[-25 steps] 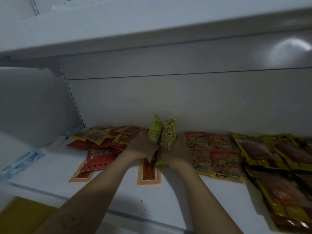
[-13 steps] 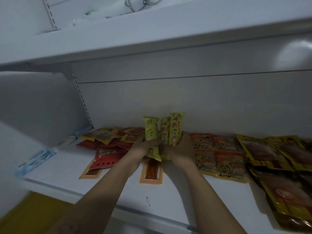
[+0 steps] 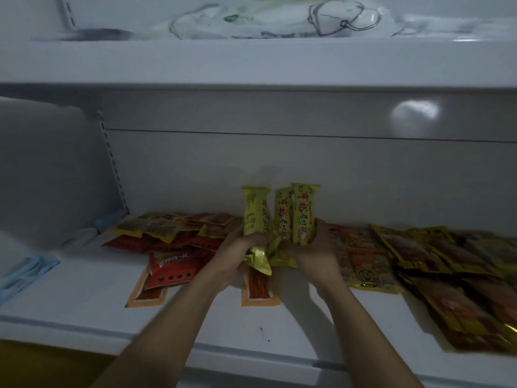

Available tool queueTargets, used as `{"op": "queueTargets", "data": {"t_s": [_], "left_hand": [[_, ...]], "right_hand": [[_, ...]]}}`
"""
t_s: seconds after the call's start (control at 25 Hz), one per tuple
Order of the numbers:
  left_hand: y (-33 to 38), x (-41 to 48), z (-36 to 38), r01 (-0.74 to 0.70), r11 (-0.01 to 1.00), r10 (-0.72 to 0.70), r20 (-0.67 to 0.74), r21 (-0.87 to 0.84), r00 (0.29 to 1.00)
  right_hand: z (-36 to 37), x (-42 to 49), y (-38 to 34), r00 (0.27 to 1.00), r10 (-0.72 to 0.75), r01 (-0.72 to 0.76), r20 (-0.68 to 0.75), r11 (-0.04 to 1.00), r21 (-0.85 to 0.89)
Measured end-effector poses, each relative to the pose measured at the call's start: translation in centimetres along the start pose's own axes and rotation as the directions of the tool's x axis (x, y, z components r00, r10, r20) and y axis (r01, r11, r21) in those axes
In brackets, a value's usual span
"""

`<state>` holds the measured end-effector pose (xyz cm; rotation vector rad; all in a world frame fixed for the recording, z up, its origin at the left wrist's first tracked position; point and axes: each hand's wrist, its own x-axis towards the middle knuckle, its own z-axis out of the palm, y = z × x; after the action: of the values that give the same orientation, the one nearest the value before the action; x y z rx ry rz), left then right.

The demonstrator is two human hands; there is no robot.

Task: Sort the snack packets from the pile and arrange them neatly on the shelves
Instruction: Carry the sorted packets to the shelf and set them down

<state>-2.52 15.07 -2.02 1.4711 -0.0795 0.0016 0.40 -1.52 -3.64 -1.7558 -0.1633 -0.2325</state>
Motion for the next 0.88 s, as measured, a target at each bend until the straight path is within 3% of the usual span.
{"op": "queueTargets", "data": {"t_s": [0.16,0.28,0.52,0.72,0.88], "left_hand": [[-0.5,0.7,1.9,-0.063,0.996,0.059,0.077,0.058,0.995],[-1.0,0.8,4.4,-0.122,0.982,0.096,0.179,0.144,0.979],[-0.8,-0.3,10.7,-0.137,0.988,0.108,0.306,0.074,0.946],[0.7,-1.5,17.0,-0.010,0.997,-0.029,0.467,0.080,0.884],[0.7,-4.2,25.9,0.061,0.997,-0.071,0.497,0.037,0.865]], "right_hand": [[-2.6,-2.4,-1.0,0.984,-0.072,0.055,-0.164,0.993,-0.109],[-5.2,-4.4,-1.3,0.972,-0.050,0.013,-0.229,0.987,-0.158],[-10.3,-8.5,-1.8,0.932,-0.042,-0.035,-0.360,0.978,-0.204],[-17.0,-12.0,-3.2,0.888,-0.064,-0.035,-0.456,0.978,-0.205],[-25.3,-16.2,-3.9,0.850,-0.103,-0.036,-0.517,0.967,-0.252]]}}
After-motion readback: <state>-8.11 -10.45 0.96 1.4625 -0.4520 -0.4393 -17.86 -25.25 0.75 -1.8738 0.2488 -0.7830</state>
